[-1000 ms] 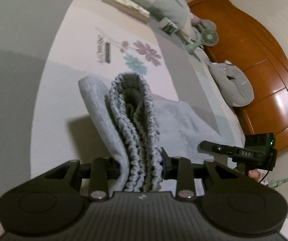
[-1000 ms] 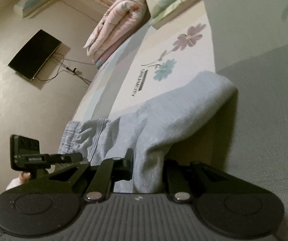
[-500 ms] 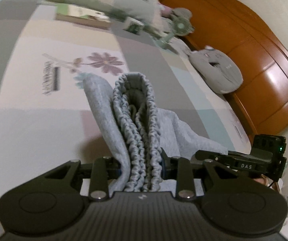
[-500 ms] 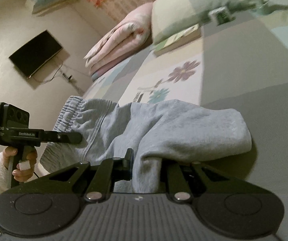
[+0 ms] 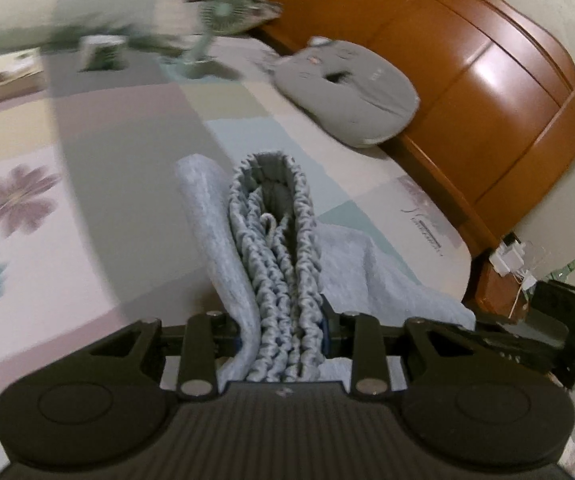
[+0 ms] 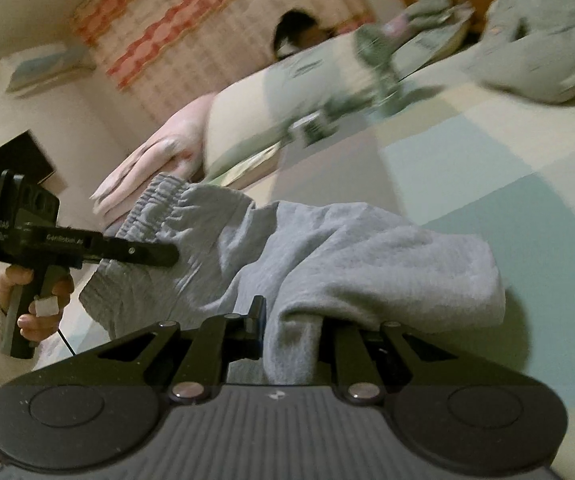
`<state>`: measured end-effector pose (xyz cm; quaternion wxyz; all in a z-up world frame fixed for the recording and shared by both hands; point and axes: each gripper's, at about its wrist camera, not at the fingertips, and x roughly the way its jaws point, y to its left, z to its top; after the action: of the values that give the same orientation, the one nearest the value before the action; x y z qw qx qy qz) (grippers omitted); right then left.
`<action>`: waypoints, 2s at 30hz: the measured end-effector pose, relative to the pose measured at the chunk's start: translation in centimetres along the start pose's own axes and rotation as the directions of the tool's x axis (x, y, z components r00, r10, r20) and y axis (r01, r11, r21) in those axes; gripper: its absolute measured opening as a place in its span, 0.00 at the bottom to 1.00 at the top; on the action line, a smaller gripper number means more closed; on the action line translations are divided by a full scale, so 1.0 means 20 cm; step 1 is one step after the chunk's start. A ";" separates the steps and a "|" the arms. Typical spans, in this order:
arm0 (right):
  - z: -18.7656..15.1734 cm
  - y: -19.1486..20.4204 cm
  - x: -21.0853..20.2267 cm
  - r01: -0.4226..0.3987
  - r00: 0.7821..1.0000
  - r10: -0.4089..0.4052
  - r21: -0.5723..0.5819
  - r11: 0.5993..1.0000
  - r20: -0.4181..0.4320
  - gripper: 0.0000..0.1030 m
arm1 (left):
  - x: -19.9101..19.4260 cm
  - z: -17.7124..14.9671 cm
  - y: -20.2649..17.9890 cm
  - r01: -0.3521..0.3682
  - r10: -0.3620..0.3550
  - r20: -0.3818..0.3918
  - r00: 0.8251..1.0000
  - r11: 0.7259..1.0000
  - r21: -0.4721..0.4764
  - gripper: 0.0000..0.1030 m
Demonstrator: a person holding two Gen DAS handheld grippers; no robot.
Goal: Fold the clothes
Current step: 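Lift the folded sweatpants with both grippers, then carry the held sweatpants with both grippers and lower them onto the bed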
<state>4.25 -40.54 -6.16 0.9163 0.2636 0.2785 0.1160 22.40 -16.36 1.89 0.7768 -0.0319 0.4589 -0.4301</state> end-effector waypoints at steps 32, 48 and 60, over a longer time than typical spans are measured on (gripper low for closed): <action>0.11 -0.80 -0.27 0.248 0.911 -0.284 0.152 0.957 0.299 0.22 | 1.53 0.98 -0.83 -0.057 0.116 -0.187 0.975 0.954 0.294 0.28; 0.05 -0.78 -0.30 0.260 0.905 -0.301 0.169 0.951 0.300 0.22 | 1.66 1.07 -0.78 -0.062 0.128 -0.243 0.961 0.963 0.262 0.33; 0.04 -0.79 -0.30 0.240 0.911 -0.288 0.188 0.952 0.296 0.23 | 1.55 1.17 -0.68 -0.173 0.206 -0.149 0.967 0.963 0.208 0.53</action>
<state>0.85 -56.17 -11.62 0.9344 0.3056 0.1671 -0.0743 37.57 -54.57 0.21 0.7722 0.1243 0.4801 -0.3972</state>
